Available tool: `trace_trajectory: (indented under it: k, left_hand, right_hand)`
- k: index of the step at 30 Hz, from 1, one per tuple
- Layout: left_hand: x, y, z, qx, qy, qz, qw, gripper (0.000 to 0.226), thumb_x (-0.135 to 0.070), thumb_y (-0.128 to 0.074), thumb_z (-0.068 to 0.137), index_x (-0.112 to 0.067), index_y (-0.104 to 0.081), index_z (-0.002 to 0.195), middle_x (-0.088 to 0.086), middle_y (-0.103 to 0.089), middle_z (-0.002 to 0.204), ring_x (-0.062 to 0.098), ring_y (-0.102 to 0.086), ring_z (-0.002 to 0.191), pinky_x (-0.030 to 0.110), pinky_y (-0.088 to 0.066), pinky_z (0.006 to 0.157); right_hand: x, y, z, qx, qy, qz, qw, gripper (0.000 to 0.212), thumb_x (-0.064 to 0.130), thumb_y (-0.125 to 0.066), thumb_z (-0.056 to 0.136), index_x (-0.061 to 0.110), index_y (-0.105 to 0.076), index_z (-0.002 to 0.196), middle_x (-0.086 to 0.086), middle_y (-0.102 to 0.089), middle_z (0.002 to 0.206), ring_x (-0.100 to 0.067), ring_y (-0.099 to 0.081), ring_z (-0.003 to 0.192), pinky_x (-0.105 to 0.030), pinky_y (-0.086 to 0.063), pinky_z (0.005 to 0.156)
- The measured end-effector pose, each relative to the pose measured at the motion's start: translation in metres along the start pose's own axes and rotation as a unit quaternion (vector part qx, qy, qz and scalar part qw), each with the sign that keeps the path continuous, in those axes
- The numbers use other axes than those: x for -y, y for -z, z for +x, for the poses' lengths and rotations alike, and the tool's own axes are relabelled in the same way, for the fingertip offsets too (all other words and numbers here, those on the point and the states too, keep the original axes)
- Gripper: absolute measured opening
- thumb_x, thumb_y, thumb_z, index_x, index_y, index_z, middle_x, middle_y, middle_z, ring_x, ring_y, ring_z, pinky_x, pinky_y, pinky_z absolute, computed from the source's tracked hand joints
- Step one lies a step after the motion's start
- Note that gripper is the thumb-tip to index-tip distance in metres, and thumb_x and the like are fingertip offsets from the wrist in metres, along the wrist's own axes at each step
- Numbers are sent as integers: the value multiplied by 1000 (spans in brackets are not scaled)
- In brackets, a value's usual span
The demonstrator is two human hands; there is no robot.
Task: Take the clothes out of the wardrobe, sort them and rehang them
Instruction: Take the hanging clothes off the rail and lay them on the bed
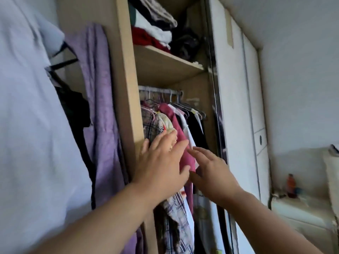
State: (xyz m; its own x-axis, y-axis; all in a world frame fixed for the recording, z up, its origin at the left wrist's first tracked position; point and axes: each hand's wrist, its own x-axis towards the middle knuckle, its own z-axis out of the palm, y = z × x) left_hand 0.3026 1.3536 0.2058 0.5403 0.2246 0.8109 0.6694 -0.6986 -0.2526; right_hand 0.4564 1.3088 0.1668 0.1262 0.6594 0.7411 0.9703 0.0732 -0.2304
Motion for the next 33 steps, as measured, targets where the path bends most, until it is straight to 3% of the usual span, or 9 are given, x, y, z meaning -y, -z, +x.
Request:
trace_trajectory:
  k: [3,7,11,14,17,21,24,28,33]
  left_hand:
    - [31,4,30,-42,40,60,996,67,-47,-63,68,-30,-50,131,6,-44,145,29,-35,136,52,-32,108]
    - [67,4,70,-76,160,139,974,91,-43,-63,76,-16,-16,150,6,-7,160,23,-5,147,49,-18,114]
    - [80,7,112,-131,246,115,953,95,-24,-61,84,-9,5,150,9,8,159,31,-19,143,43,-31,108]
    - [79,3,131,-201,290,73,933,94,-15,-58,84,-21,9,150,0,0,160,31,-40,131,38,-43,89]
    - [85,-4,132,-237,296,86,921,94,-14,-59,80,-27,2,150,0,-16,158,29,-44,126,37,-43,86]
    - [90,-9,127,-259,285,94,918,92,-18,-60,77,-31,-5,149,0,-30,152,20,-52,112,22,-34,78]
    - [93,-12,127,-269,271,97,919,90,-16,-60,77,-27,-8,150,0,-30,152,8,-38,116,11,-28,82]
    - [94,-12,127,-270,277,112,915,90,-16,-61,77,-25,-9,150,1,-32,151,16,-36,128,22,-28,99]
    - [92,-11,127,-274,271,118,915,90,-14,-62,76,-20,-12,151,4,-34,150,14,-33,127,20,-25,100]
  right_hand:
    - [2,-7,54,-28,46,42,998,65,40,-60,85,29,-36,143,8,-37,148,-11,-36,135,-37,-34,108]
    - [-5,-18,123,-23,92,83,992,65,40,-59,87,25,-34,145,4,-37,148,-15,-35,135,-31,-33,109]
    - [-9,-32,188,-21,135,153,979,56,32,-58,88,23,-41,141,1,-47,142,-17,-41,131,-24,-34,102]
    - [-5,-50,231,1,146,162,976,37,23,-55,90,14,-54,126,-8,-59,127,-27,-54,117,-33,-45,94]
    - [6,-67,271,32,153,148,977,23,13,-50,89,13,-57,111,-12,-65,108,-32,-61,100,-33,-49,78]
    - [25,-81,308,58,146,82,984,32,-4,-45,85,6,-59,112,-16,-65,110,-32,-62,102,-36,-49,81]
    - [34,-93,320,80,113,68,988,33,-6,-43,84,3,-62,110,-17,-64,114,-32,-62,105,-38,-50,83]
    - [39,-99,326,51,104,76,990,33,-7,-43,84,4,-61,109,-16,-66,110,-31,-64,100,-38,-50,76]
    - [33,-84,331,18,110,88,990,34,-7,-42,83,4,-60,109,-17,-67,107,-33,-64,97,-37,-49,73]
